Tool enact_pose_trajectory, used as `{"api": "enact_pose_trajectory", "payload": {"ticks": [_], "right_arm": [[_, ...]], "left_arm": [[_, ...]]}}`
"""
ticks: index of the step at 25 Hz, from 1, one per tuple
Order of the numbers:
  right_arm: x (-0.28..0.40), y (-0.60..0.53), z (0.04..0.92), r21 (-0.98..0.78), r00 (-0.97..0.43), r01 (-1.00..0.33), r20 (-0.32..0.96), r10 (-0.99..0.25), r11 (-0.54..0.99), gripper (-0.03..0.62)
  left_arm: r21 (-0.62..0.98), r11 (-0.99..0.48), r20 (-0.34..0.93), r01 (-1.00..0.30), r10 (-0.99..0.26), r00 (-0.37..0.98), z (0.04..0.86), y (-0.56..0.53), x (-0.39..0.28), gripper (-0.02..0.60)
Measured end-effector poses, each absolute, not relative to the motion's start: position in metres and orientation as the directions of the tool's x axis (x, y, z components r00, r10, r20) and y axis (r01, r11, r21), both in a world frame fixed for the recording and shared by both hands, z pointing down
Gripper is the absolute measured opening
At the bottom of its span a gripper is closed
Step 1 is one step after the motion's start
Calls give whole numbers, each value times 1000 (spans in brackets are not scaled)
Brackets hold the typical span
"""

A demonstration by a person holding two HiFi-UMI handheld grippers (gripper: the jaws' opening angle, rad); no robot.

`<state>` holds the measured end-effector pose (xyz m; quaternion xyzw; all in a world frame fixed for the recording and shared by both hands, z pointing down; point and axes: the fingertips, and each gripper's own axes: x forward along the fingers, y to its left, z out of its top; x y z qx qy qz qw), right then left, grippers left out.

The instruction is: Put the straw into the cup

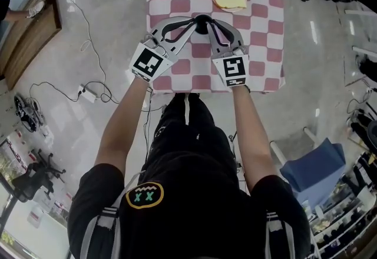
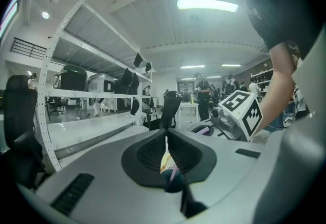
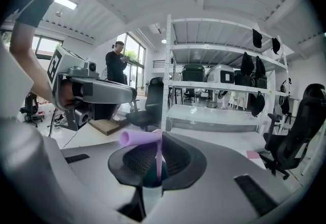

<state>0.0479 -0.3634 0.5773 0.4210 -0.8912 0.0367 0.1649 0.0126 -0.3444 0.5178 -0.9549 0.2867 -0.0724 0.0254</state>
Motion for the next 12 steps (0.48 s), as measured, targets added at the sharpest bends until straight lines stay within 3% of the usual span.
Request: {"api": "enact_pose_trajectory", "payload": {"ticks": [12], "right_arm": [[44,-366,601,63,-596,-755,349,-723,652,54]], "left_arm": [[-63,-839,155,-541,-544,825,546,-350,19,29]]}}
